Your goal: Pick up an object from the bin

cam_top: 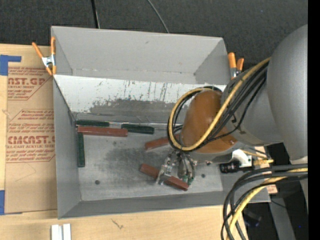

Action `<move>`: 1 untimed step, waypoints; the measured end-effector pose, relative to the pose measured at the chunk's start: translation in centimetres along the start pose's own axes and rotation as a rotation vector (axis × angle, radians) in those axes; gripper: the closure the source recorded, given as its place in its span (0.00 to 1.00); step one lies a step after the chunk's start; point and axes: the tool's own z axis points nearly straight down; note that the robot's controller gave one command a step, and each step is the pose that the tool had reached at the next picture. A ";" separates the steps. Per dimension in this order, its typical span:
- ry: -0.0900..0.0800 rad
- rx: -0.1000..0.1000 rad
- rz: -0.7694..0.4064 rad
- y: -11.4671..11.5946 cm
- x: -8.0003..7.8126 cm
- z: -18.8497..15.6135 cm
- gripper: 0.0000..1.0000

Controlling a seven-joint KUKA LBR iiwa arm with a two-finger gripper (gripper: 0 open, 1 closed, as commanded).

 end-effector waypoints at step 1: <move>-0.001 0.000 0.000 0.0 0.0 -2.4 1.00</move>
Offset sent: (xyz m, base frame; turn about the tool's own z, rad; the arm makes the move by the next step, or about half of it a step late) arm -0.0001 0.0000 0.0021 0.0000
